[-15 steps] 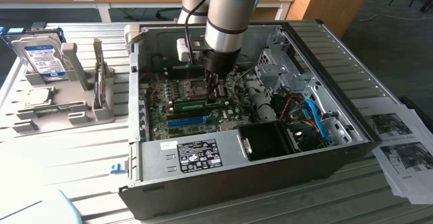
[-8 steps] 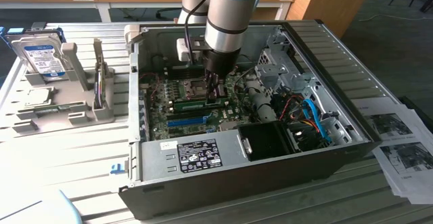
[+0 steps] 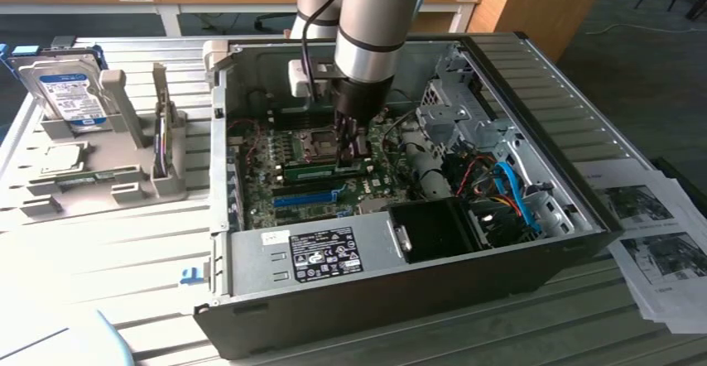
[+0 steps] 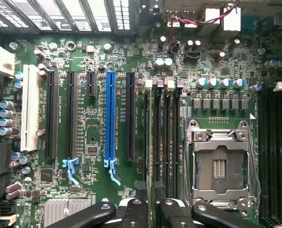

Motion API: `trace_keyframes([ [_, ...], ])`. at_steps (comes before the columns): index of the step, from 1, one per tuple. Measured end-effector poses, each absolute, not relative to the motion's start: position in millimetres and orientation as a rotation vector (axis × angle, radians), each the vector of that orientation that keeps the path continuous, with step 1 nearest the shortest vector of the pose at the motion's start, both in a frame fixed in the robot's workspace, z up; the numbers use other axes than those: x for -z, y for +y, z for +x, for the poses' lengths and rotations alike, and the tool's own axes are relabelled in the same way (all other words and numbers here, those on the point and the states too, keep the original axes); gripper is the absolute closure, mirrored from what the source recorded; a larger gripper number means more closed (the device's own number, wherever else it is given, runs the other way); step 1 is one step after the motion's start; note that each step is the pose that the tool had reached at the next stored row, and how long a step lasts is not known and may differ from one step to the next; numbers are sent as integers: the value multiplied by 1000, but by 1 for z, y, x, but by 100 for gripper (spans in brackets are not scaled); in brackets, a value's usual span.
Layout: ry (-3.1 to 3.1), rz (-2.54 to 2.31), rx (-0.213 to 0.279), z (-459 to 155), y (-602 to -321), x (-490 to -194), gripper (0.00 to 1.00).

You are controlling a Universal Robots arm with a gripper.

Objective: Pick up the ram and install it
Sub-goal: 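Insert the ram into the slot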

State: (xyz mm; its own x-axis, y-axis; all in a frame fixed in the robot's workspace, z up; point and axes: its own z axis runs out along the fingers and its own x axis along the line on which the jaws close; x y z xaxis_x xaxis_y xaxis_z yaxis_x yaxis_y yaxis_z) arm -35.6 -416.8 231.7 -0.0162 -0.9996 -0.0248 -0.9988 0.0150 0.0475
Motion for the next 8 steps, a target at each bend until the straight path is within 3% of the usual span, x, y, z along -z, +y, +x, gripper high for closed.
trace_keyframes([
  [8, -2227, 2192, 80, -36, -417, -240, 82],
])
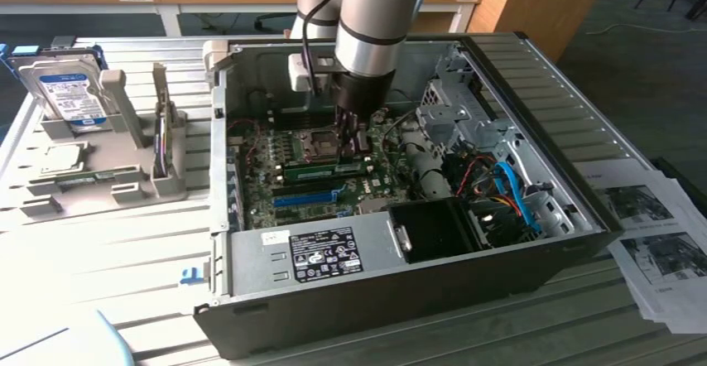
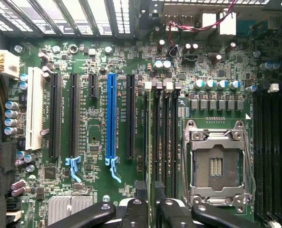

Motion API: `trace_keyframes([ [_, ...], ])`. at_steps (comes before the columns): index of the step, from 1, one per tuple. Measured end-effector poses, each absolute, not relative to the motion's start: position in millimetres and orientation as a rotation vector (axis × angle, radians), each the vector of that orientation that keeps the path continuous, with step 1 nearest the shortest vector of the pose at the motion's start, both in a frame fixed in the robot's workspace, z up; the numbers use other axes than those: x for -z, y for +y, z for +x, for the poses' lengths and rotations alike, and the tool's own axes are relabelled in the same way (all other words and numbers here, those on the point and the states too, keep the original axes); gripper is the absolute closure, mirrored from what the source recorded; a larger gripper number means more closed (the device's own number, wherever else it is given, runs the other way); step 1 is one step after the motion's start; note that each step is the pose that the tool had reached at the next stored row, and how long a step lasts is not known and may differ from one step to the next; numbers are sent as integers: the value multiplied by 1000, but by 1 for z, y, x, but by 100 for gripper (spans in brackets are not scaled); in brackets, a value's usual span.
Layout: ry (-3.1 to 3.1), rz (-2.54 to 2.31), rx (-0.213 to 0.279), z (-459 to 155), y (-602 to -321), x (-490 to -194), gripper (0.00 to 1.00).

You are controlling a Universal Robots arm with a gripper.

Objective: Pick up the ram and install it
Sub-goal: 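Insert the ram into the slot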

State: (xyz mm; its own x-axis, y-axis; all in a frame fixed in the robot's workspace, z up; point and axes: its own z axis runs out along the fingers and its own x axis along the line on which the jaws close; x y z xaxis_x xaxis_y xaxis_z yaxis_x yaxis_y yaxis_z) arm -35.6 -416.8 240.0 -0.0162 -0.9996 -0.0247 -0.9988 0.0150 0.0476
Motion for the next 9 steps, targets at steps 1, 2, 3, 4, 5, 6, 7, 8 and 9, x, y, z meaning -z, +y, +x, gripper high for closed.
trace_keyframes([
  [1, -2227, 2192, 80, -36, -417, -241, 82],
  [2, -2227, 2192, 80, -36, -417, -242, 82],
  [3, -2227, 2192, 80, -36, -417, -243, 82],
  [4, -2227, 2192, 80, -36, -417, -244, 82],
  [5, -2227, 2192, 80, -36, -417, -245, 82],
  [6, -2227, 2192, 80, -36, -417, -246, 82],
  [7, -2227, 2192, 80, -36, -417, -247, 82],
  [8, -2227, 2192, 80, -36, -417, -248, 82],
  [9, -2227, 2192, 80, -36, -417, -249, 82],
])
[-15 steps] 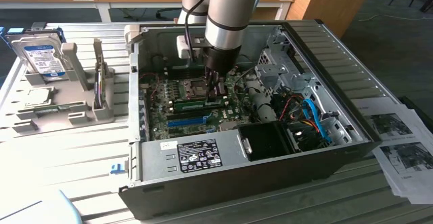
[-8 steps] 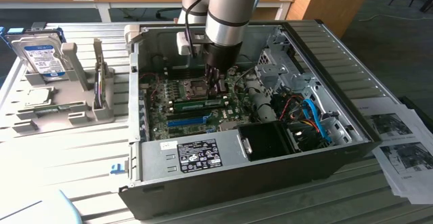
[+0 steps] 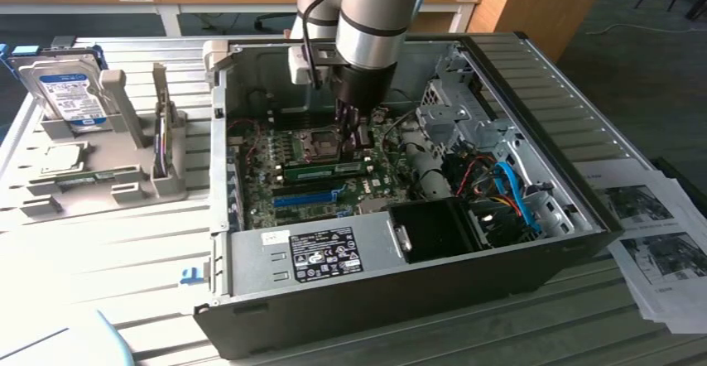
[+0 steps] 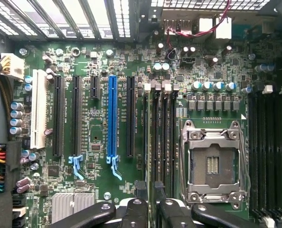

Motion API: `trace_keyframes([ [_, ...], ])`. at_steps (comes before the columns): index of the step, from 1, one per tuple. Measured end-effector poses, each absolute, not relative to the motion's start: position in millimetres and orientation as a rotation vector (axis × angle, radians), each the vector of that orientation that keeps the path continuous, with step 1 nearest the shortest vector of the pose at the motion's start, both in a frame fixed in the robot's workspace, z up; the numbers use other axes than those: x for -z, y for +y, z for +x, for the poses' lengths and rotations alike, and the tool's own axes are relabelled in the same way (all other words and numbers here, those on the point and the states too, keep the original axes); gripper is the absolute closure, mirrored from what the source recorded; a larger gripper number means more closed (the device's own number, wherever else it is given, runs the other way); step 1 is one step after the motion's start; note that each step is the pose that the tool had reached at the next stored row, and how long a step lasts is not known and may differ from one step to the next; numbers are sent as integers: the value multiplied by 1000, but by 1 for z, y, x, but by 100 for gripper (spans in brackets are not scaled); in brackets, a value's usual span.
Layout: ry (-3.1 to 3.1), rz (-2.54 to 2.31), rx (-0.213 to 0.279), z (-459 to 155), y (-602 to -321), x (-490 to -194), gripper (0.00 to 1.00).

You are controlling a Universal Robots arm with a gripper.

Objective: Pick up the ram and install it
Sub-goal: 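Insert the ram into the slot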

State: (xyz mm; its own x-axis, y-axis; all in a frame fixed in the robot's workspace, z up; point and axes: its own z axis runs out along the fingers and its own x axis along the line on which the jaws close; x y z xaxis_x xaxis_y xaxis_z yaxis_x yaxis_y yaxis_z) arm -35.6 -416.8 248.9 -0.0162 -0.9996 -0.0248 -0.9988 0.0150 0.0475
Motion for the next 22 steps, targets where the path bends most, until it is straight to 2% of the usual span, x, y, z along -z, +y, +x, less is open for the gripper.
trace_keyframes([
  [22, -2227, 2192, 80, -36, -417, -275, 82],
])
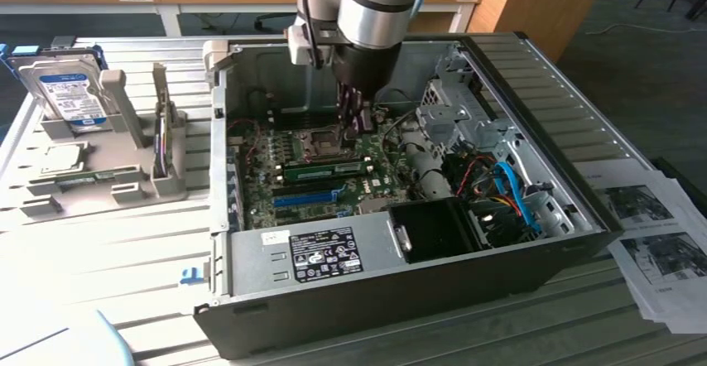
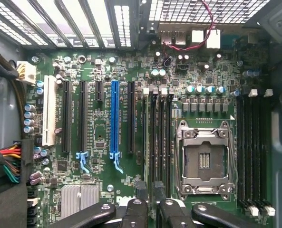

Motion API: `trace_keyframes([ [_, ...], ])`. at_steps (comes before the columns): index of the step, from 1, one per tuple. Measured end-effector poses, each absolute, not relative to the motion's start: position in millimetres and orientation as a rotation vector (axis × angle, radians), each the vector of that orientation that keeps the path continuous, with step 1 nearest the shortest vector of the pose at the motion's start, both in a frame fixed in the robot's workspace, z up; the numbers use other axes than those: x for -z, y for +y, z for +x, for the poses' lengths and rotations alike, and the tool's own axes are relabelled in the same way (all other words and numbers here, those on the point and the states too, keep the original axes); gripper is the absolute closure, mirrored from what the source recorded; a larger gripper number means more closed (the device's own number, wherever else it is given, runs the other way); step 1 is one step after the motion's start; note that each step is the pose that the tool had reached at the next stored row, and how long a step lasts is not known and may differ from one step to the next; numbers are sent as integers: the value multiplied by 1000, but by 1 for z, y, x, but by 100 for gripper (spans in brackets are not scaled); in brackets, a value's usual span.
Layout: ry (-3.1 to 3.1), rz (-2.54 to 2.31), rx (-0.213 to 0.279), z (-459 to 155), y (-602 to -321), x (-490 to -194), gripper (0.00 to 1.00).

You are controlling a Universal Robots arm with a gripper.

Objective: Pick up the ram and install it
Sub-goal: 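Insert the ram into the slot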

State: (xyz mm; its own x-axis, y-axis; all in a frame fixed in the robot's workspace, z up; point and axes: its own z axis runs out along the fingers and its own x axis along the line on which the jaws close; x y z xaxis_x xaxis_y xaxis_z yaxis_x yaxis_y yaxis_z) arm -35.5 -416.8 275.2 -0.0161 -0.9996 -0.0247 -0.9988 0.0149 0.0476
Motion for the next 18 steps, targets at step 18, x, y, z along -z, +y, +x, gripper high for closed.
trace_keyframes([
  [18, -2227, 2192, 80, -36, -417, -300, 82],
])
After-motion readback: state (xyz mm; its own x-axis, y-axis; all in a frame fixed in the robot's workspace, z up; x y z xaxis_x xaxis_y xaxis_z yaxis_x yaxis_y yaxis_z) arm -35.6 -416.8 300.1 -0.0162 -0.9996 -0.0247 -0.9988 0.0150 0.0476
